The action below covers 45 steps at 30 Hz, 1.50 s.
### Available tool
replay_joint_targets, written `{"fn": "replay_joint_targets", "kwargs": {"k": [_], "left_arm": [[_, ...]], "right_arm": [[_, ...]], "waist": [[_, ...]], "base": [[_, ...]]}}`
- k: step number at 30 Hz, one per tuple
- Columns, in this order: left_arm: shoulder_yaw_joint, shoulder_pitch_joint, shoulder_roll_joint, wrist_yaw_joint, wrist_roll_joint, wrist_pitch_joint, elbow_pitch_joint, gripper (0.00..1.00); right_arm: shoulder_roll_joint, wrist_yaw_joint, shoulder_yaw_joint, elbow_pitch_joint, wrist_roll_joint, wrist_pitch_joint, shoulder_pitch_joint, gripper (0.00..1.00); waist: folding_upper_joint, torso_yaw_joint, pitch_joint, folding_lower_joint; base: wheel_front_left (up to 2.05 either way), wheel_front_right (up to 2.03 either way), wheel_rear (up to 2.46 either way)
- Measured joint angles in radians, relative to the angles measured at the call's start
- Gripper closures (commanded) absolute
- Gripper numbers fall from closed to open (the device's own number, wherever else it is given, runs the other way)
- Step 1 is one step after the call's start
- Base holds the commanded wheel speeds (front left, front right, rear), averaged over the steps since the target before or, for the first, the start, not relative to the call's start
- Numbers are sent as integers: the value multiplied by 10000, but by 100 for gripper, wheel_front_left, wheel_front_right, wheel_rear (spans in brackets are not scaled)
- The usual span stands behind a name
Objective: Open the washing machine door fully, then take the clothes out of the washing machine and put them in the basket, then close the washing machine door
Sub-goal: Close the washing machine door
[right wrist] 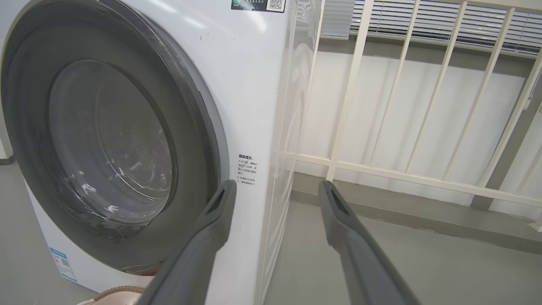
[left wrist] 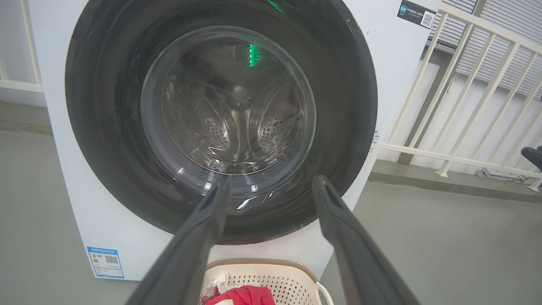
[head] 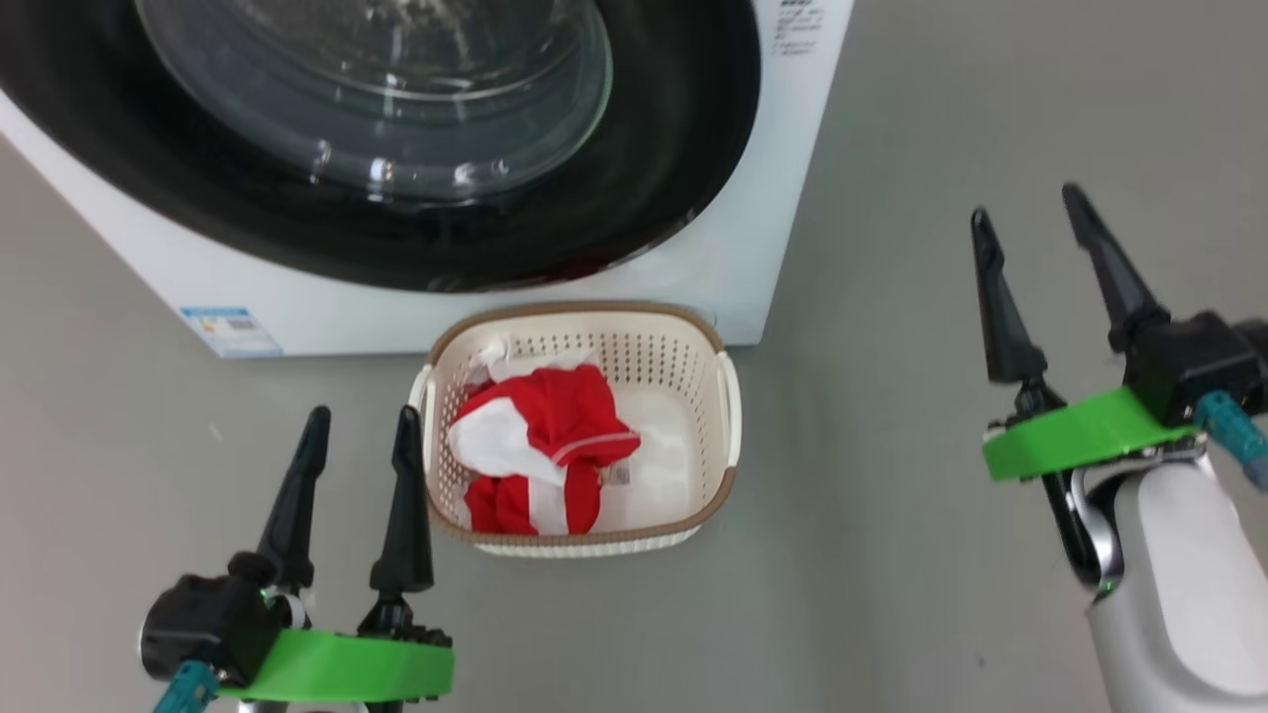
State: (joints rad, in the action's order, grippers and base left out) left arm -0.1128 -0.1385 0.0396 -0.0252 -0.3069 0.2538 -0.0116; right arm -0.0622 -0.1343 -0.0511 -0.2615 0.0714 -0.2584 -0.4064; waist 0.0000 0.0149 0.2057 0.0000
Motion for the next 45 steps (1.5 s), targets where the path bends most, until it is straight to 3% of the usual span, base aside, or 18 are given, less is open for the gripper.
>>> {"fn": "replay_joint_targets", "kwargs": {"k": [19,35,45], "left_arm": [[746,1816,50,84,1012,0,-278,0],[1101,2635,54,184,1037,0,-261,0],[1103,2651,52,259,1143,0,-249,0]], "right_arm": [[161,0,-288,1085,-17,2,3472,0],[213,0,-387,1806,-15,2,4844,0],[228,0,-374,1829,-4,2,4870,0]], "waist": [[0,-591,-2368,0],[0,-869,-3116,0],[0,-896,-3068,0]], "base": [[0,0,0],[0,0,0],[0,0,0]]}}
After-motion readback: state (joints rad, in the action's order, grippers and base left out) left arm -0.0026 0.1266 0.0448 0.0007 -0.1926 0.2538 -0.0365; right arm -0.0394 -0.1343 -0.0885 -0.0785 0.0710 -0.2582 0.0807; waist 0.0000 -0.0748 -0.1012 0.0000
